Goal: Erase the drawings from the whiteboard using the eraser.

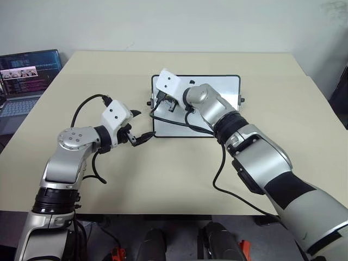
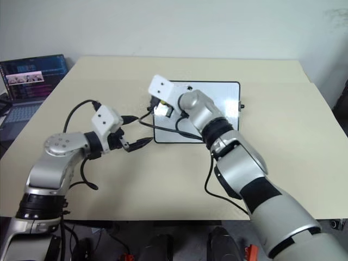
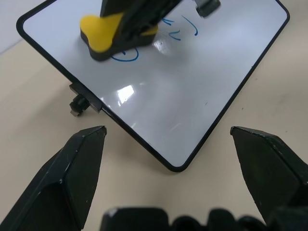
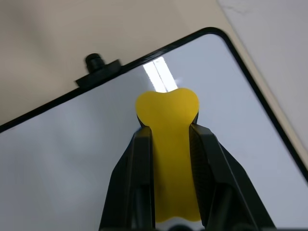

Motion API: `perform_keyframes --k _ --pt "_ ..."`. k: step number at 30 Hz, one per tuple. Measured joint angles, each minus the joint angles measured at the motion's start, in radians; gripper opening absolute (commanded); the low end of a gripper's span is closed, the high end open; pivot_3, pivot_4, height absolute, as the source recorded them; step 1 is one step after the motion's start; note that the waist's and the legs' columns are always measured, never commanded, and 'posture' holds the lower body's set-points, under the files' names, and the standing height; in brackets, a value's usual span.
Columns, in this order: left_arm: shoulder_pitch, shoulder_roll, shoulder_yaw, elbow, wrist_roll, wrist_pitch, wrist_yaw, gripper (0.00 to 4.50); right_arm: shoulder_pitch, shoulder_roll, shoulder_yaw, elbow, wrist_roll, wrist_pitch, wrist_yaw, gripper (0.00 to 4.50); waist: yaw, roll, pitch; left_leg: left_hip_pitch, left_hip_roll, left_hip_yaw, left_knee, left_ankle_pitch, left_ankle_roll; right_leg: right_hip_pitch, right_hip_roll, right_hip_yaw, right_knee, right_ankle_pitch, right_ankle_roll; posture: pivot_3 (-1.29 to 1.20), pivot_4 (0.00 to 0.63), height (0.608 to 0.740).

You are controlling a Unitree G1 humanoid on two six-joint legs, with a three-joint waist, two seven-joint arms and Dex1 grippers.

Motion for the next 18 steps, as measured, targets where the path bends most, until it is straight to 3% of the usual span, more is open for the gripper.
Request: perform_keyframes --k 9,18 --pt "0.000 0.004 0.001 -0.003 -0.001 0.001 0.002 4.50 0.068 0.031 0.011 -0.032 -0.024 0.027 0.084 0.68 -0.004 -0.001 -0.001 0.014 0.000 -0.001 0.000 0.000 0.000 0.015 0.001 0.000 0.000 0.000 0.000 0.00 0.150 0.740" --pt "-0.001 0.005 0.001 -0.004 -0.002 0.002 0.001 4.50 0.071 0.006 0.002 -0.073 -0.019 0.067 0.140 0.68 0.000 -0.001 -0.001 0.013 0.000 -0.003 0.000 0.000 0.000 0.015 0.001 -0.002 -0.001 0.000 0.000 0.00 0.150 0.740"
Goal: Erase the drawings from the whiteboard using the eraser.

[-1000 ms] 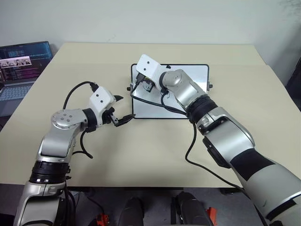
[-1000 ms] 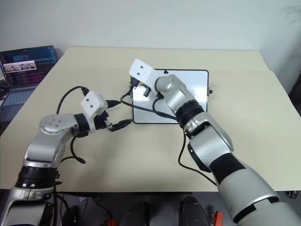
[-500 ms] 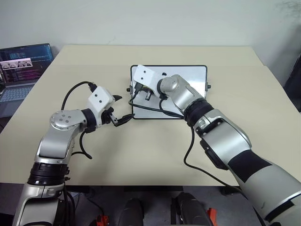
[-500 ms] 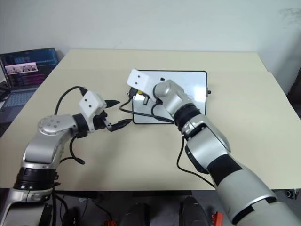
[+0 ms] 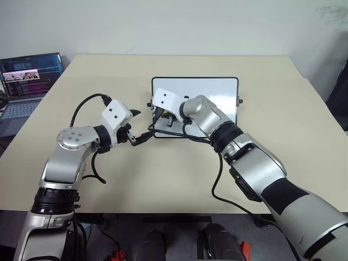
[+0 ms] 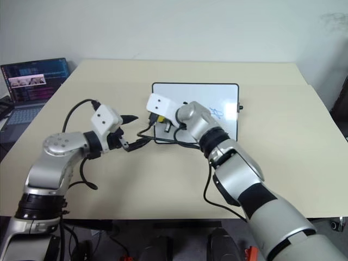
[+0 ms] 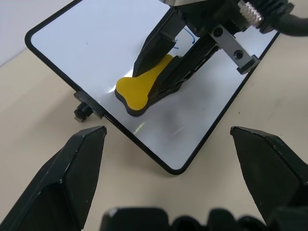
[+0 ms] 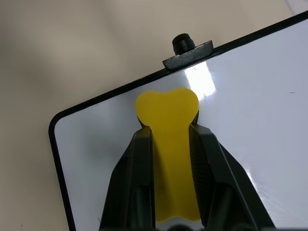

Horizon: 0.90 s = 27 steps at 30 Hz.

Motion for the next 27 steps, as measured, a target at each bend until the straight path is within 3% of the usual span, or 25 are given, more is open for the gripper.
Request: perform_keyframes --k 2,10,20,27 --pt "-0.003 0.001 0.000 0.000 -0.002 0.001 -0.002 4.50 0.016 -0.036 -0.019 -0.076 0.023 0.061 0.051 0.67 0.005 0.000 0.000 -0.002 0.000 -0.001 0.000 0.000 0.000 0.000 0.000 -0.002 -0.002 0.000 0.000 0.00 0.150 0.740" --pt "-0.063 0.023 -0.005 0.004 -0.026 0.004 -0.042 4.50 0.156 -0.290 -0.132 -0.753 0.154 0.377 0.234 0.67 0.016 0.000 0.001 -0.006 0.001 -0.005 -0.005 -0.001 0.000 -0.001 0.000 -0.007 -0.012 -0.001 -0.002 0.00 0.150 0.740" --pt "-0.128 0.016 -0.040 0.058 -0.020 -0.019 -0.078 4.50 0.374 -0.675 -0.187 -1.026 0.168 0.522 0.289 0.67 0.017 0.001 0.001 -0.010 0.000 -0.005 -0.005 -0.001 -0.001 -0.002 -0.002 -0.007 -0.015 -0.001 -0.002 0.00 0.150 0.740" --pt "-0.141 0.011 -0.063 0.087 -0.018 -0.044 -0.092 4.50 0.418 -0.738 -0.204 -1.107 0.210 0.538 0.303 0.67 0.011 0.001 0.001 -0.009 0.000 -0.003 -0.004 -0.001 -0.001 -0.002 -0.001 -0.006 -0.015 -0.001 -0.002 0.00 0.150 0.740"
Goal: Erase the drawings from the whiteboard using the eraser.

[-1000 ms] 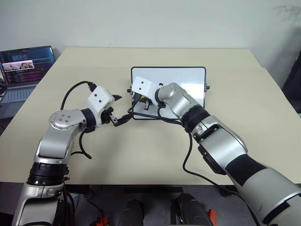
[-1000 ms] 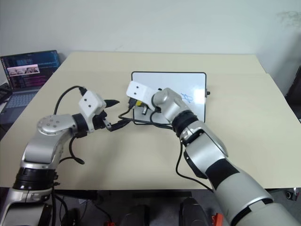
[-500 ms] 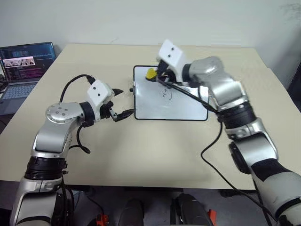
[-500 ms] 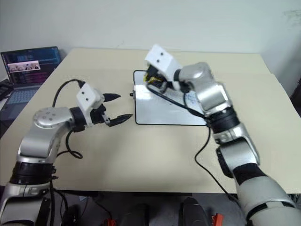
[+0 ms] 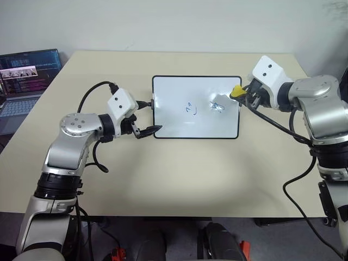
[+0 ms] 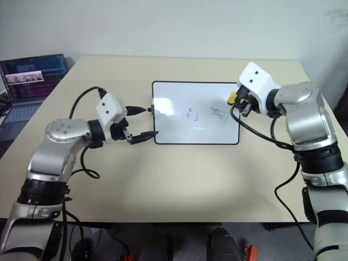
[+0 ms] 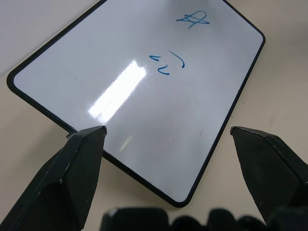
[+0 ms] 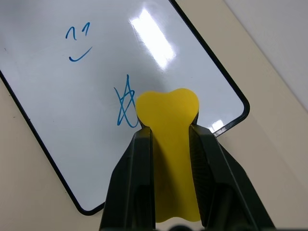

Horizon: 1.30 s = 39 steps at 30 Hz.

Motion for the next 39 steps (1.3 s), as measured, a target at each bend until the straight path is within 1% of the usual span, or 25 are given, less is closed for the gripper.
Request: perform_keyframes --k 4,22,29,33,39 --pt "-0.002 0.000 -0.004 0.018 0.000 -0.007 -0.001 4.50 0.001 0.000 0.003 -0.014 0.020 0.005 -0.001 0.67 0.005 0.000 0.000 -0.001 0.000 0.000 0.000 0.000 0.000 0.000 0.000 0.000 0.000 0.000 0.000 0.00 0.150 0.740" --pt "-0.009 -0.003 -0.005 0.018 -0.001 -0.023 -0.002 4.50 0.015 -0.005 0.018 -0.020 0.025 0.008 -0.007 0.67 0.006 0.000 0.000 -0.001 0.000 0.000 0.000 0.000 0.000 0.000 0.000 -0.001 0.000 0.000 0.000 0.00 0.150 0.740" --pt "-0.010 -0.004 -0.005 0.018 -0.001 -0.024 -0.002 4.50 0.030 -0.024 0.017 -0.025 0.032 0.021 -0.008 0.67 0.006 0.000 0.000 -0.001 0.000 0.000 0.000 0.000 0.000 0.000 0.000 -0.001 0.000 0.000 0.000 0.00 0.150 0.740" --pt "-0.011 -0.007 -0.005 0.019 -0.001 -0.024 -0.003 4.50 0.070 -0.070 0.007 -0.073 0.061 0.022 0.002 0.67 0.008 0.000 0.000 -0.001 0.000 0.000 0.000 0.000 0.000 0.000 0.000 -0.001 -0.001 0.000 0.000 0.00 0.150 0.740" --pt "-0.020 -0.018 -0.006 0.020 -0.001 -0.026 -0.012 4.50 0.070 -0.081 0.000 -0.081 0.065 0.022 -0.006 0.67 0.007 0.000 0.000 -0.001 0.000 0.000 0.001 0.000 0.000 0.000 0.000 -0.001 0.000 0.000 0.000 0.00 0.150 0.740"
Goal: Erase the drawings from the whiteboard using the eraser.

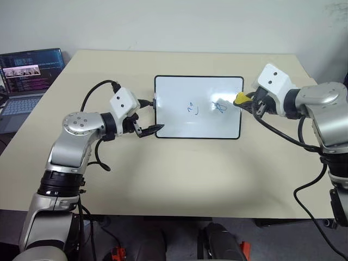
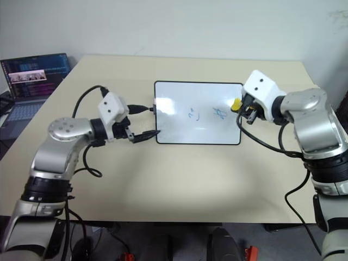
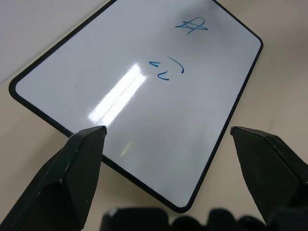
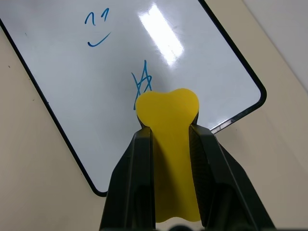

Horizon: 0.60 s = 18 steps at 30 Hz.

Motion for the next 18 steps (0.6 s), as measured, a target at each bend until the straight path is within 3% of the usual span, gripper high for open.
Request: perform_keyframes --k 12,18 --pt "0.000 0.000 0.000 0.014 0.001 -0.012 -0.005 4.50 -0.009 0.030 0.000 0.000 0.017 0.001 -0.011 0.67 -0.001 0.000 0.000 0.000 0.000 0.000 0.000 0.000 0.000 0.000 0.000 0.000 0.000 0.000 0.000 0.00 0.150 0.740" --pt "-0.011 -0.024 -0.022 0.015 0.010 -0.016 -0.007 4.50 -0.113 0.246 0.001 0.036 0.033 0.035 -0.144 0.67 -0.005 0.000 0.000 0.000 0.000 0.000 0.001 0.000 0.000 0.000 0.000 0.000 0.001 0.000 0.000 0.00 0.150 0.740"
